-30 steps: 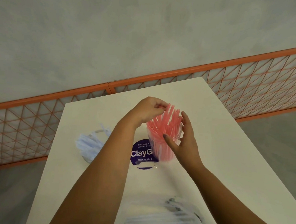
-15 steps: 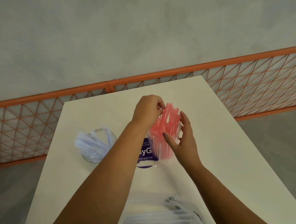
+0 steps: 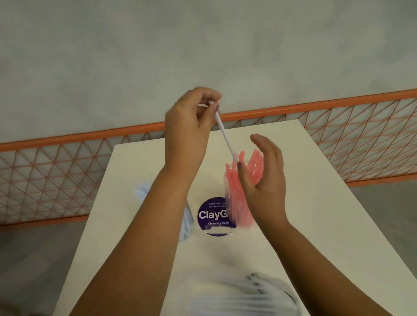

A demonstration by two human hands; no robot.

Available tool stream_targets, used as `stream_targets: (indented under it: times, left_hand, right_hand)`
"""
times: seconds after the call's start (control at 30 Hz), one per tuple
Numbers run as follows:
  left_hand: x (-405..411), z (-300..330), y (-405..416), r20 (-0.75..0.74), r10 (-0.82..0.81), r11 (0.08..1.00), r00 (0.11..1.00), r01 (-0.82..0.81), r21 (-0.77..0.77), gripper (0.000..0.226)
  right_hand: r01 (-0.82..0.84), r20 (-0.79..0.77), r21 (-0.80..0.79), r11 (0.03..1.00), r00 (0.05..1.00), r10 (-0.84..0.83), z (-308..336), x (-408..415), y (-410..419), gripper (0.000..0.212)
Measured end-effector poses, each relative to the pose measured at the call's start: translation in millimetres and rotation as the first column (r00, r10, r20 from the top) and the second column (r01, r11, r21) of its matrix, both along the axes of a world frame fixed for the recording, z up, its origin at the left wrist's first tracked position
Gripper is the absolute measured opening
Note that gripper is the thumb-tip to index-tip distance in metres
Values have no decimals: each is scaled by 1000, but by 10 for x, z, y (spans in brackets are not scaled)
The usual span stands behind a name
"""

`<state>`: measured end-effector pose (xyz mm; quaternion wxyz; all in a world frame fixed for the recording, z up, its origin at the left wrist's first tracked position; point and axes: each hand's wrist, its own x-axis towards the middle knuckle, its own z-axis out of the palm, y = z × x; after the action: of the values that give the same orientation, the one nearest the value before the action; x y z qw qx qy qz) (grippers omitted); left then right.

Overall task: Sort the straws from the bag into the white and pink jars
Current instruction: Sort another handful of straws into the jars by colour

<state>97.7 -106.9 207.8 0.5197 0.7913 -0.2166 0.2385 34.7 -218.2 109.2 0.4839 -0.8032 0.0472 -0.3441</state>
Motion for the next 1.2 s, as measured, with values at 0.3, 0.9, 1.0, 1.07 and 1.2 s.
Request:
stream_targets:
  times: [0.3,0.9,1.0,1.07,1.2]
  left_hand:
    - [-291,372,917,200,248,956,948,-207,-207,15]
    - [-280,-1029,1299,-36,312,890,950,-279,360,11]
    - [-284,-1177,1297,-79,329,869,941,-269,414,14]
    - [-283,-1201,1294,-116,317,852,941,-229,472,21]
    - [-437,-1142,1251,-99,317,828,943,-224,514,50]
  right_hand:
    - [-385,-314,-21,923,879,360,-225,-98,692,73]
    - [-437,-420,12,899,814,402,-657,26,1038,82]
    - [-448,-414,1,894,813,408,-672,26,1014,78]
    - [-456,-435,-22,890,806,402,-696,20,988,77]
    - [-431,-468,-64,900,809,355,-733,-29,926,77]
